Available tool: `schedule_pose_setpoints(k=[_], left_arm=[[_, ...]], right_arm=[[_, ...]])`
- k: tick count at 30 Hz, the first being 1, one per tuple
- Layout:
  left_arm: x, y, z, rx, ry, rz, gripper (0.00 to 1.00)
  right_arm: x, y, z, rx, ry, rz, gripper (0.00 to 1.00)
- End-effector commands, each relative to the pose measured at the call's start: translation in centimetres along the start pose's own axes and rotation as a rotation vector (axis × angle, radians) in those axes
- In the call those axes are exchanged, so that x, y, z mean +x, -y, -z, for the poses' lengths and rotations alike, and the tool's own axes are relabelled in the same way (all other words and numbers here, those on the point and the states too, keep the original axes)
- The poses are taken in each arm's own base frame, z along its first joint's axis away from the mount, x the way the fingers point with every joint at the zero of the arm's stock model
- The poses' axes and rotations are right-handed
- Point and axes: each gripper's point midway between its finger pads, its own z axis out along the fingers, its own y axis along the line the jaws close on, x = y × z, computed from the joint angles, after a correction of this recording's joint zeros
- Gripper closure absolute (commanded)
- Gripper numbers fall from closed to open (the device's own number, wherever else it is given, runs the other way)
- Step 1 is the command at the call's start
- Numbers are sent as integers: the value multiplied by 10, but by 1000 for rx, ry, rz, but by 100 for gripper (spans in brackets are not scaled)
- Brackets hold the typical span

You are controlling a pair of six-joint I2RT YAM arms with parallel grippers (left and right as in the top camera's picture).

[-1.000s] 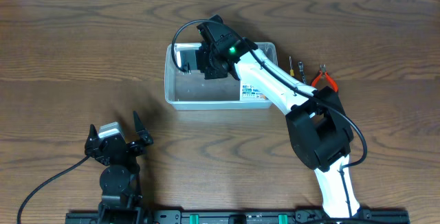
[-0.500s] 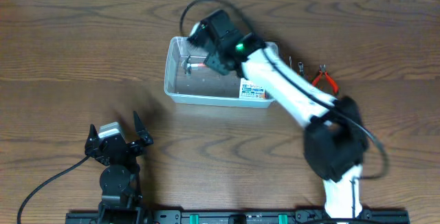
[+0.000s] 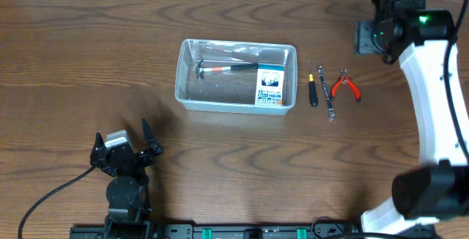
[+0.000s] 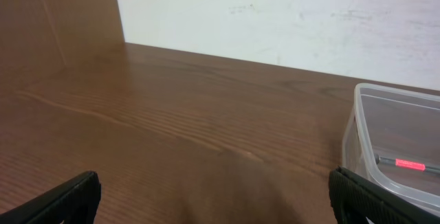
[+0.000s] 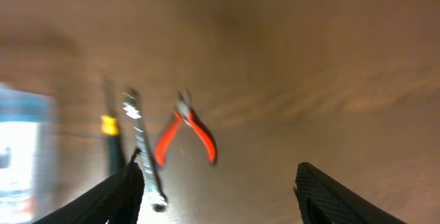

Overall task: Pack container
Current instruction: 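Grasp the red-handled pliers with the right gripper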

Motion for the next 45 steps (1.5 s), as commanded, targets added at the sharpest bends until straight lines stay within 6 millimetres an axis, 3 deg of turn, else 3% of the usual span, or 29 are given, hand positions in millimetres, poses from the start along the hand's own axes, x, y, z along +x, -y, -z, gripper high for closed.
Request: schedule_pose_setpoints(k=[1, 6, 9, 16, 22, 29, 33, 38, 41, 45], left_arm=[[16, -4, -1, -21, -43, -20, 2], [16, -4, -1, -21, -43, -20, 2], [16, -4, -1, -21, -43, -20, 2], [16, -4, -1, -21, -43, -20, 2], [16, -4, -1, -21, -43, -20, 2], [16, -4, -1, -21, -43, -20, 2], [16, -4, -1, -21, -43, -20, 2], [16, -4, -1, -21, -43, -20, 2], [16, -4, -1, -21, -43, -20, 2], [16, -4, -1, -21, -43, -20, 2]], right_arm=[[41, -8, -63, -141, -184, -23, 28], [85, -22, -122, -248, -314, 58, 32], [98, -27, -143, -257, -338, 105, 35], [106, -26, -171, -235, -361, 115, 44], [118, -29, -186, -237, -401, 117, 59], [118, -28, -189, -228, -403, 108, 78], [120, -15, -190, -137, -420, 56, 92], [119, -10, -188, -103, -421, 33, 98], [108, -8, -174, -102, -398, 11, 99], [69, -19, -126, -175, -293, -2, 99]])
